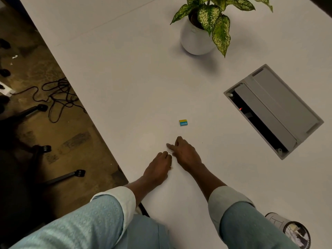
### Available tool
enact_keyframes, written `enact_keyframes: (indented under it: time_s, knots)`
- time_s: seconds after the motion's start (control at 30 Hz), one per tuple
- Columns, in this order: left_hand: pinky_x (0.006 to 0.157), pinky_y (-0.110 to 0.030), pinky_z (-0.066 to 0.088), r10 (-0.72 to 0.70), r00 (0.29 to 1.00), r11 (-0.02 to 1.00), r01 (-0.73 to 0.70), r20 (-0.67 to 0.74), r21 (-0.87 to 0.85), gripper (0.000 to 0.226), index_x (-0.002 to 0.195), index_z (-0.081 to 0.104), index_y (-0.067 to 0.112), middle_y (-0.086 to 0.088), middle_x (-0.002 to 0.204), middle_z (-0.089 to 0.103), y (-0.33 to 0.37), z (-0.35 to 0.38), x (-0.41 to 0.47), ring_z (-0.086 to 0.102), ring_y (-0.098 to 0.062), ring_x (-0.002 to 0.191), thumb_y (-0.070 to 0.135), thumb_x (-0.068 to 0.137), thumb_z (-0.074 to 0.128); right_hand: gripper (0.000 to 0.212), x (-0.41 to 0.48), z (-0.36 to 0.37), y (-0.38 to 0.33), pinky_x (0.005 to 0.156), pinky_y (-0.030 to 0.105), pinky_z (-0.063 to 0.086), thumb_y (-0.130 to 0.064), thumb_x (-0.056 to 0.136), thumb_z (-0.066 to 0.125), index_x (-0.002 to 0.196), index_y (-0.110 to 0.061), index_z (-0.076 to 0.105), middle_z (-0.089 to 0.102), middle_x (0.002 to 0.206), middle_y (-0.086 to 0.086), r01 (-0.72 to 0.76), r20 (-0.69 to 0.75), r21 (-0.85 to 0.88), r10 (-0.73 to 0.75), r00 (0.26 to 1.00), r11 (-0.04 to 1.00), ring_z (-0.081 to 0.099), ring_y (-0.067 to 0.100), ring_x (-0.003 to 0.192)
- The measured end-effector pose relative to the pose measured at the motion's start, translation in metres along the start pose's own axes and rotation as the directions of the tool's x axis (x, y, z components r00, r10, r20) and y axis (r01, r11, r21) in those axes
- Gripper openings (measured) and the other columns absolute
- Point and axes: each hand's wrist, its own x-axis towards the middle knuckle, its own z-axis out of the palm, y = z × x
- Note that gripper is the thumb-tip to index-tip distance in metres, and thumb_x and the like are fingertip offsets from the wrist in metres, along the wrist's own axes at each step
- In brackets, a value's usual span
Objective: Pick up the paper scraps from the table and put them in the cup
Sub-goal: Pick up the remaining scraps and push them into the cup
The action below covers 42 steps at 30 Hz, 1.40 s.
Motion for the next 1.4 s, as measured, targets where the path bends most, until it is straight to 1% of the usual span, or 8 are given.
enact_keyframes:
  time_s: [0.13,0.33,0.6,0.73,0.97,1.2,1.3,1.4]
  knots:
    - [0.074,-0.03,0.035,0.007,1.0,1.0,-0.007,0.004,-0.022,0.023,0.11,0.056,0.005,-0.01,0.113,0.057,-0.002,0.003,0.003,0.051,-0.027,0.103,0.0,0.088,0.057,0.03,0.0,0.004,-0.002,0.071,0.036,0.048,-0.054,0.099,0.046,0.102,-0.024,0.043,0.059,0.099,0.002,0.082,-0.041,-0.065,-0.084,0.996,0.995,0.061,0.024,0.084]
    - [0.07,-0.031,0.033,-0.004,1.0,1.0,0.003,0.027,0.018,0.019,0.104,0.054,0.01,-0.006,0.107,0.053,0.0,0.003,0.002,0.049,-0.025,0.098,0.003,0.087,0.059,0.02,-0.016,0.006,0.006,0.07,0.032,0.048,-0.018,0.101,0.042,0.105,-0.01,0.061,0.054,0.104,0.006,0.11,-0.007,-0.108,-0.111,0.994,0.988,0.054,0.02,0.092]
    - [0.07,-0.037,0.042,-0.023,0.998,0.999,0.021,0.056,0.033,0.014,0.094,0.047,0.014,-0.004,0.106,0.05,0.008,0.003,0.001,0.047,-0.025,0.096,0.003,0.089,0.054,0.018,-0.073,0.004,0.026,0.076,0.034,0.053,-0.01,0.089,0.063,0.097,-0.013,0.079,0.067,0.099,0.001,-0.251,-0.126,0.239,0.286,0.95,0.938,0.065,0.018,0.087]
    - [0.073,-0.043,0.047,-0.002,0.996,0.999,-0.001,0.087,0.035,0.013,0.094,0.043,0.016,-0.004,0.106,0.049,0.019,0.004,-0.002,0.047,-0.026,0.097,0.007,0.094,0.053,0.008,-0.119,0.006,0.03,0.07,0.029,0.055,-0.014,0.081,0.078,0.082,-0.021,0.081,0.07,0.084,-0.007,-0.429,-0.221,0.544,0.617,0.756,0.721,0.065,0.008,0.071]
    - [0.067,-0.031,0.034,0.096,0.99,0.977,-0.073,0.106,-0.202,0.023,0.083,0.048,0.02,0.0,0.087,0.062,0.109,0.017,0.007,0.053,-0.022,0.079,0.0,0.085,0.059,0.008,-0.213,-0.007,0.037,0.068,0.026,0.056,-0.022,0.079,0.086,0.078,-0.026,0.079,0.072,0.079,-0.012,-0.422,-0.299,0.785,0.874,0.383,0.453,0.066,0.002,0.067]
    - [0.061,-0.021,0.044,0.377,0.925,0.861,-0.331,0.048,-0.386,0.014,0.083,0.066,0.014,0.009,0.075,0.065,0.257,0.041,0.009,0.054,-0.002,0.063,0.016,0.093,0.075,0.01,-0.305,-0.037,0.053,0.067,0.005,0.044,-0.011,0.079,0.083,0.077,-0.02,0.079,0.073,0.078,-0.01,-0.387,-0.368,0.861,0.929,-0.029,0.329,0.067,0.004,0.066]
    - [0.065,-0.027,0.051,0.496,0.867,0.819,-0.446,0.055,-0.36,0.008,0.085,0.07,0.016,0.007,0.079,0.071,0.311,0.049,0.0,0.058,-0.006,0.067,0.016,0.09,0.076,0.006,-0.34,-0.049,0.068,0.069,0.017,0.047,-0.01,0.077,0.083,0.08,-0.015,0.081,0.076,0.084,0.003,-0.404,-0.369,0.872,0.913,-0.171,0.277,0.07,0.016,0.074]
    - [0.067,-0.03,0.051,0.557,0.824,0.817,-0.522,0.103,-0.243,0.004,0.091,0.07,0.022,0.006,0.09,0.074,0.351,0.06,-0.007,0.065,-0.014,0.079,0.018,0.092,0.07,0.008,-0.367,-0.058,0.087,0.07,0.025,0.045,-0.009,0.079,0.078,0.086,-0.012,0.081,0.075,0.088,0.009,-0.457,-0.342,0.865,0.911,-0.232,0.208,0.069,0.024,0.077]
